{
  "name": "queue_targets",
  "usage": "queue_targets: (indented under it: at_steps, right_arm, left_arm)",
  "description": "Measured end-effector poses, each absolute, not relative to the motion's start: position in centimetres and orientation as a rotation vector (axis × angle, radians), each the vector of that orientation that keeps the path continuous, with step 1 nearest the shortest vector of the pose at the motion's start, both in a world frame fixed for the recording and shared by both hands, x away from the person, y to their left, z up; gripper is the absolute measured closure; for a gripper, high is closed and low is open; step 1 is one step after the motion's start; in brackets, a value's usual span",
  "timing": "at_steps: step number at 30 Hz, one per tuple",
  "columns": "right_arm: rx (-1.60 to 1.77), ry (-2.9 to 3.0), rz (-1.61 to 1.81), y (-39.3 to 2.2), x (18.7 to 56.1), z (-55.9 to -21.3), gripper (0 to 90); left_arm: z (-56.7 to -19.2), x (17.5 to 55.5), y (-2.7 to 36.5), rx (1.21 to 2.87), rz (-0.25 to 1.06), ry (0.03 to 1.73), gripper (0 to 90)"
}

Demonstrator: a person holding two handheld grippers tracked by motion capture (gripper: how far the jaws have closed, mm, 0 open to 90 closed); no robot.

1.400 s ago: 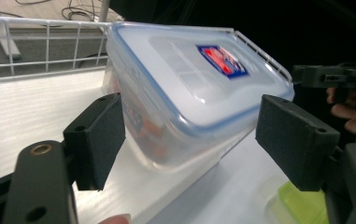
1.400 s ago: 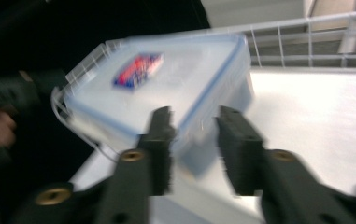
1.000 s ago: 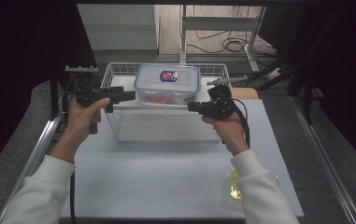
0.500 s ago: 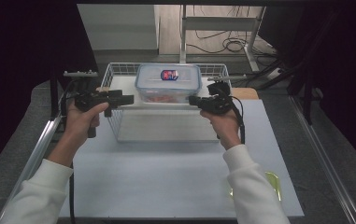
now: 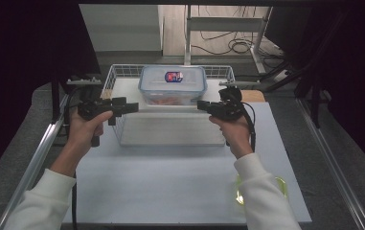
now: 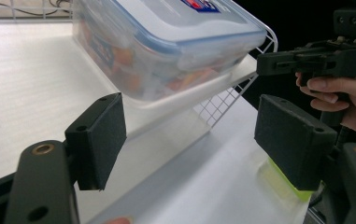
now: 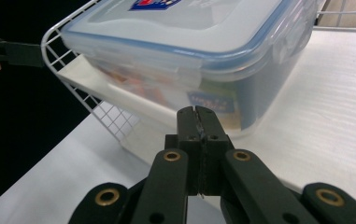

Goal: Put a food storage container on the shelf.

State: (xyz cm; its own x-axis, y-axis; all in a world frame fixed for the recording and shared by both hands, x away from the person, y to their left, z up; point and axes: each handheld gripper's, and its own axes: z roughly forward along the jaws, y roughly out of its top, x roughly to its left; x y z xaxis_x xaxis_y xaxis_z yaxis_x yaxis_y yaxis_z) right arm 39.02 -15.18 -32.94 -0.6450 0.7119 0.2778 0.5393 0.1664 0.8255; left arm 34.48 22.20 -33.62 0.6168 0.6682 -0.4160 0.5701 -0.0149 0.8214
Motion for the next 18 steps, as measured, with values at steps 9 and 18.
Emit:
queue_targets:
  at_steps: [9, 18]
  right_arm:
    - [1.184, 2.299, 1.465, -16.4, 36.4, -34.3, 88.4]
    - [1.148, 2.375, 1.493, -17.8, 31.6, -39.2, 85.6]
  left_arm:
    - [-36.0, 31.7, 21.9, 1.687, 0.069, 1.027, 24.1]
    - [-41.3, 28.0, 21.2, 1.717, 0.049, 1.037, 24.2]
